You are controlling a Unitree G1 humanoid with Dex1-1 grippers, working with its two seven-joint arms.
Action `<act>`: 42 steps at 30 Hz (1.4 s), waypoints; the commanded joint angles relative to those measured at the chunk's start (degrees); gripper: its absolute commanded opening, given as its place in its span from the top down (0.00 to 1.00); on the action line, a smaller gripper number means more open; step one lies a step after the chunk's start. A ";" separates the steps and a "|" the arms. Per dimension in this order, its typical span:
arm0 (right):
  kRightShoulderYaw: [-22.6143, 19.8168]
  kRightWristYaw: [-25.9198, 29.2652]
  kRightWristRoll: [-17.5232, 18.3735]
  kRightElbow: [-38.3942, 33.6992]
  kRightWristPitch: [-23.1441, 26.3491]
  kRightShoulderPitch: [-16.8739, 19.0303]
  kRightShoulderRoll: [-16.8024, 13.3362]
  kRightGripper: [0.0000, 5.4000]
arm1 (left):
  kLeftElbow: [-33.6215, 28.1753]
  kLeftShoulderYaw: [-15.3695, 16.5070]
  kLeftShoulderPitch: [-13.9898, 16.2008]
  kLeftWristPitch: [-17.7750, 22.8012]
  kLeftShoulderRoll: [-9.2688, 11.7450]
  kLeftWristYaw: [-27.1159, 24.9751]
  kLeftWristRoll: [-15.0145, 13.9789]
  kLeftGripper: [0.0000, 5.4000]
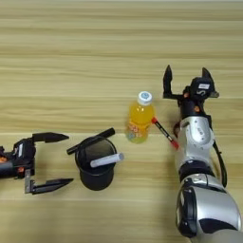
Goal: Move the objects on the table
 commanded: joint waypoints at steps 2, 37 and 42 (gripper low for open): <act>0.01 -0.31 -0.02 0.07 -0.71 -0.84 0.15 0.00 | 2.97 -0.97 -2.62 -0.88 -1.04 1.50 2.42 0.00; 0.59 -1.07 -0.24 0.13 -1.41 -0.93 0.67 0.00 | 8.48 -7.01 -8.24 0.26 -4.09 -1.34 4.69 0.00; 0.69 -1.23 -0.26 -0.10 -1.54 -0.78 0.80 0.00 | 9.45 -7.93 -9.11 0.23 -4.68 -1.81 5.50 0.00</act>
